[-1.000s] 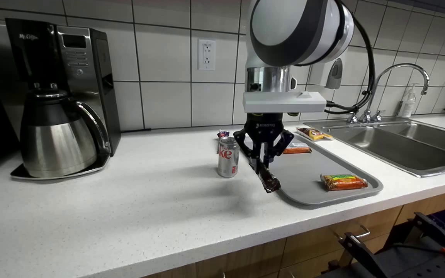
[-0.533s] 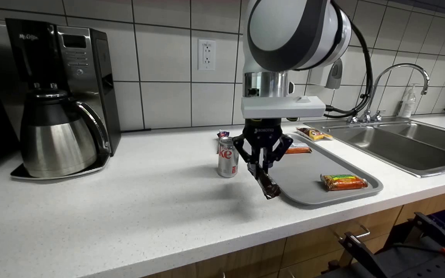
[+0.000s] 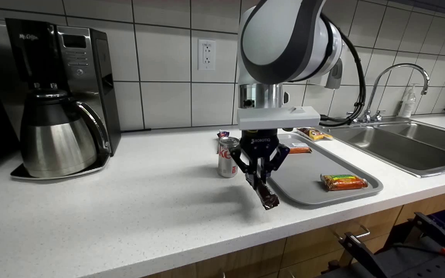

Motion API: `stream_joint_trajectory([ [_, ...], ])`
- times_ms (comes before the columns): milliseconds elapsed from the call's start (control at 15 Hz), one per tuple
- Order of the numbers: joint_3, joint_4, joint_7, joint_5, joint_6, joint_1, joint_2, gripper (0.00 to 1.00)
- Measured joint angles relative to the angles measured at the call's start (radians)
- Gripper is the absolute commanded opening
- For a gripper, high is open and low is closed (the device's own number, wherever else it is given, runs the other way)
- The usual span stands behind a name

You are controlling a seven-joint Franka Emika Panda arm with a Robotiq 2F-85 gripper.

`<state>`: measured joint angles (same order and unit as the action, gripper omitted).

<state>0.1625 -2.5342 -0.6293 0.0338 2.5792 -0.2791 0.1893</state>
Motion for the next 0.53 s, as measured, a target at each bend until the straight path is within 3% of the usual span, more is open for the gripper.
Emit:
stream_joint_trajectory([
  [533, -0.002, 0.047, 0.000, 0.000, 0.002, -0.003, 0.068, 0.04],
])
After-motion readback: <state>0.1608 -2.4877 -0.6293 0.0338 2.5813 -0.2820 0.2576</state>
